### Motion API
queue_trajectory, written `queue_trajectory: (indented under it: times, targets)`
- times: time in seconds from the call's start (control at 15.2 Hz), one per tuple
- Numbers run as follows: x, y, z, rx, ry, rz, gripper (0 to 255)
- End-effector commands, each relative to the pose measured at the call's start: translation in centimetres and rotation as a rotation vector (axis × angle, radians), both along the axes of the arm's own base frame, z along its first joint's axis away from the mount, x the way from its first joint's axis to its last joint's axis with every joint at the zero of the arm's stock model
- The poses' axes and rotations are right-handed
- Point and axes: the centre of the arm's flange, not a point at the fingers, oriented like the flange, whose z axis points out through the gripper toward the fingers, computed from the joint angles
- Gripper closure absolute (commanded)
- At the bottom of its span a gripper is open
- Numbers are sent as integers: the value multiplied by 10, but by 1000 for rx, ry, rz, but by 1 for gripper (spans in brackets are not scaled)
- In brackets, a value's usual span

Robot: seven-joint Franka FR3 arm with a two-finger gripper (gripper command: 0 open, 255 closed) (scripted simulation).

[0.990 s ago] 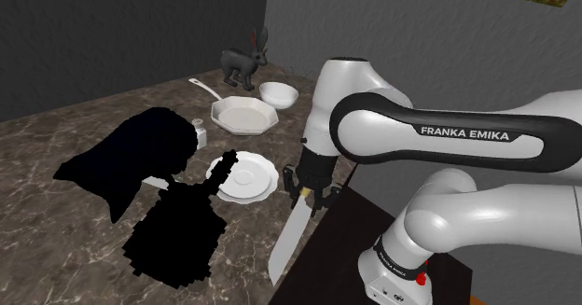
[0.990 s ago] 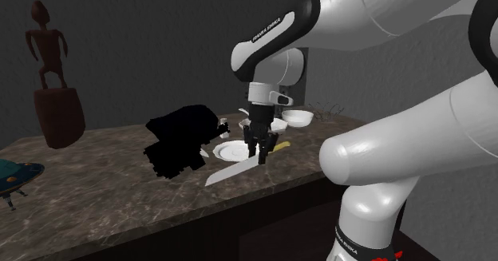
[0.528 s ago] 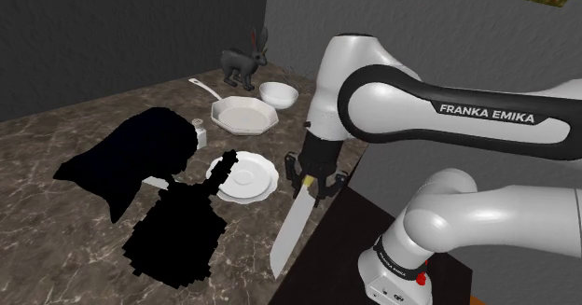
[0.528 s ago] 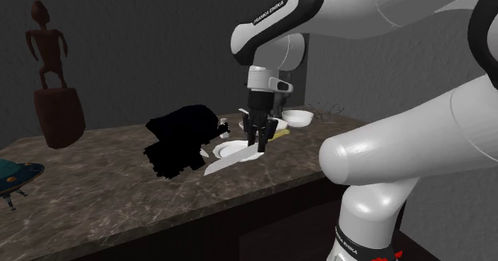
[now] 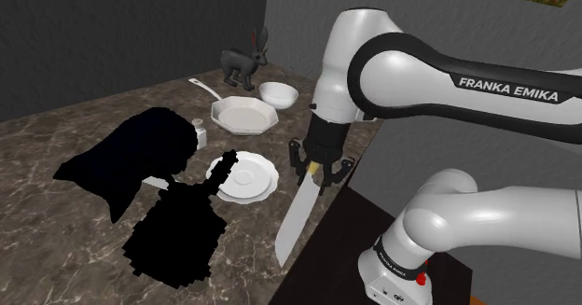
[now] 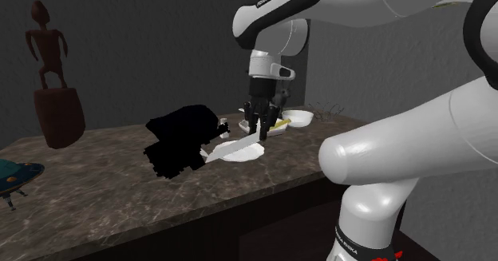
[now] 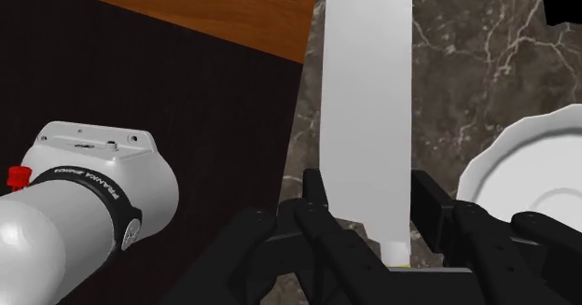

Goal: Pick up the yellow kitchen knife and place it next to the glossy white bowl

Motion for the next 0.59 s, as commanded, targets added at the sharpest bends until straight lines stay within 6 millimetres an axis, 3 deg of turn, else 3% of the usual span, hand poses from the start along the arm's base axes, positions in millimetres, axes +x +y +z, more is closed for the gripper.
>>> queue_trajectory:
  times: [0.0, 0.53]
  targets:
    - [10, -18, 2, 0, 0, 0, 255]
    - [63, -109, 2, 0, 0, 0, 255]
